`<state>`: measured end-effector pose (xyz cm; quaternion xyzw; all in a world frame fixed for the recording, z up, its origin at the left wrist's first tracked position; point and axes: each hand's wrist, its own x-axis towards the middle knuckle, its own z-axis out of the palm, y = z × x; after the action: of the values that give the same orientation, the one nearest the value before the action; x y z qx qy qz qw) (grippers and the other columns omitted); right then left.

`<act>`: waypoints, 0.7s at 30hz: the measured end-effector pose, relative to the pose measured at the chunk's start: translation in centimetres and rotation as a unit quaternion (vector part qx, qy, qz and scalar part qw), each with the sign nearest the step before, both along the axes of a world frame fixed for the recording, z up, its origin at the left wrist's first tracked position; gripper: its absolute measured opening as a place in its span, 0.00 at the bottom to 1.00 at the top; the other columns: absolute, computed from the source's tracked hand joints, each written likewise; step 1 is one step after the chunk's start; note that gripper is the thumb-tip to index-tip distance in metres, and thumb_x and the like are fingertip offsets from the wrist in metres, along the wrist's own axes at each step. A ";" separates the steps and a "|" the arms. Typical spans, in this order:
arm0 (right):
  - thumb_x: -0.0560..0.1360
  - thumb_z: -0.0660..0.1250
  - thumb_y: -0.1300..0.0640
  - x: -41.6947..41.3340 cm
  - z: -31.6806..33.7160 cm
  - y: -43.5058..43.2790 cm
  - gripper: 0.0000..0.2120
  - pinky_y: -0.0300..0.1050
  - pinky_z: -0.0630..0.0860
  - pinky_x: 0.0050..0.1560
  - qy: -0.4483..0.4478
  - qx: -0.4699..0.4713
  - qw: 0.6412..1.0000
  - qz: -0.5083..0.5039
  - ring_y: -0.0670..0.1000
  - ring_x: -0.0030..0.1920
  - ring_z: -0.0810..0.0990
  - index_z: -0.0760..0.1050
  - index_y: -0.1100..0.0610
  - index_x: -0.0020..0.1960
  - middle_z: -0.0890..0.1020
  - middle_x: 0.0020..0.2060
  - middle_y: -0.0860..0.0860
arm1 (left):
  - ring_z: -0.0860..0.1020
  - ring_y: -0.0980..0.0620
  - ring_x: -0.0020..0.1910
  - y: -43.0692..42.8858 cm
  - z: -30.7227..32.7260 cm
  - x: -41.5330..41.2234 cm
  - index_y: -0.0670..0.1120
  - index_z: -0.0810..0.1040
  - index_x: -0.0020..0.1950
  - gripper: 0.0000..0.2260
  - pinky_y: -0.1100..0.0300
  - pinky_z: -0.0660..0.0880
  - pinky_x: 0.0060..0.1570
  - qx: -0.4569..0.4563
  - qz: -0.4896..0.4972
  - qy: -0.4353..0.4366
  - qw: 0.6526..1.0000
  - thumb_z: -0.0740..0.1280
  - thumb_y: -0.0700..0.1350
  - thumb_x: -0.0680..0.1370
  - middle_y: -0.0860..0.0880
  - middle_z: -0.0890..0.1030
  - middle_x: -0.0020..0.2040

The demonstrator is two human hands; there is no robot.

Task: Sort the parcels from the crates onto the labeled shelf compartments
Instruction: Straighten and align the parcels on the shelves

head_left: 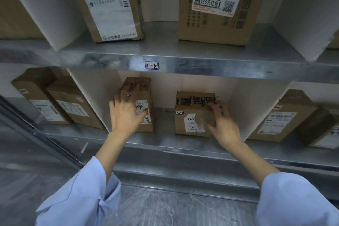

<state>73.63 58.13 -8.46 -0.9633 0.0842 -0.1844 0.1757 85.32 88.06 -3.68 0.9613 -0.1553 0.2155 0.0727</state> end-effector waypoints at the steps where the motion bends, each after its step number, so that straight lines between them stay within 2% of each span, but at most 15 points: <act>1: 0.72 0.74 0.52 -0.1 0.3 0.1 0.30 0.48 0.76 0.34 0.006 -0.010 1.000 -0.003 0.63 0.58 0.78 0.68 0.55 0.71 0.66 0.70 0.54 | 0.67 0.38 0.67 0.1 0.4 -0.2 0.49 0.69 0.73 0.36 0.47 0.67 0.55 0.005 0.003 0.004 1.000 0.72 0.60 0.67 0.42 0.67 0.72; 2: 0.72 0.74 0.52 -0.3 0.7 0.2 0.30 0.49 0.77 0.35 0.011 -0.017 1.000 -0.005 0.63 0.59 0.78 0.68 0.55 0.71 0.66 0.71 0.54 | 0.67 0.38 0.67 0.2 0.7 -0.5 0.47 0.71 0.71 0.34 0.46 0.66 0.56 0.008 0.007 0.004 1.000 0.70 0.60 0.68 0.41 0.68 0.71; 4: 0.73 0.73 0.51 -0.7 1.7 0.5 0.31 0.51 0.79 0.38 0.017 -0.030 0.999 -0.002 0.62 0.63 0.75 0.67 0.55 0.72 0.68 0.70 0.55 | 0.70 0.38 0.61 0.4 1.2 -1.4 0.42 0.78 0.60 0.29 0.46 0.68 0.55 0.010 0.014 -0.005 1.000 0.64 0.62 0.70 0.39 0.74 0.64; 6: 0.75 0.70 0.49 -1.1 2.9 1.0 0.30 0.53 0.81 0.42 0.014 -0.049 0.999 0.005 0.60 0.66 0.73 0.66 0.55 0.73 0.70 0.69 0.55 | 0.73 0.39 0.55 0.8 1.8 -2.6 0.41 0.79 0.54 0.28 0.47 0.69 0.53 0.010 0.015 -0.020 1.000 0.58 0.63 0.71 0.39 0.78 0.56; 8: 0.77 0.65 0.44 -1.6 4.2 1.5 0.29 0.54 0.81 0.46 0.012 -0.076 0.997 0.008 0.58 0.66 0.73 0.66 0.53 0.74 0.72 0.69 0.54 | 0.72 0.40 0.54 1.2 2.5 -3.7 0.42 0.77 0.56 0.27 0.47 0.68 0.52 0.012 0.008 -0.038 0.999 0.57 0.63 0.73 0.41 0.78 0.54; 13: 0.76 0.45 0.34 -3.3 7.6 3.3 0.33 0.53 0.73 0.60 0.015 -0.131 0.991 0.021 0.58 0.67 0.71 0.66 0.48 0.75 0.72 0.70 0.52 | 0.72 0.44 0.61 2.2 5.0 -6.9 0.48 0.73 0.70 0.29 0.49 0.68 0.56 0.003 -0.027 -0.053 0.998 0.53 0.64 0.77 0.47 0.77 0.64; 18: 0.77 0.43 0.33 -6.0 11.8 5.1 0.34 0.53 0.72 0.62 -0.025 -0.141 0.988 0.058 0.56 0.68 0.70 0.63 0.48 0.76 0.71 0.71 0.52 | 0.70 0.48 0.61 2.7 9.0 -10.8 0.52 0.68 0.75 0.29 0.52 0.63 0.58 -0.011 -0.044 -0.084 0.995 0.52 0.63 0.78 0.51 0.76 0.66; 21: 0.77 0.44 0.34 -7.7 14.7 6.2 0.33 0.52 0.71 0.61 -0.062 -0.149 0.984 0.072 0.55 0.68 0.70 0.65 0.49 0.75 0.72 0.70 0.52 | 0.69 0.49 0.61 3.0 11.8 -12.5 0.52 0.66 0.76 0.28 0.53 0.61 0.57 -0.018 -0.049 -0.118 0.992 0.51 0.63 0.79 0.51 0.75 0.66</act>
<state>65.96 64.30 6.25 -0.9691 -0.0251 -0.2407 0.0482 72.79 91.10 8.14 0.9191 -0.2055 0.3261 0.0820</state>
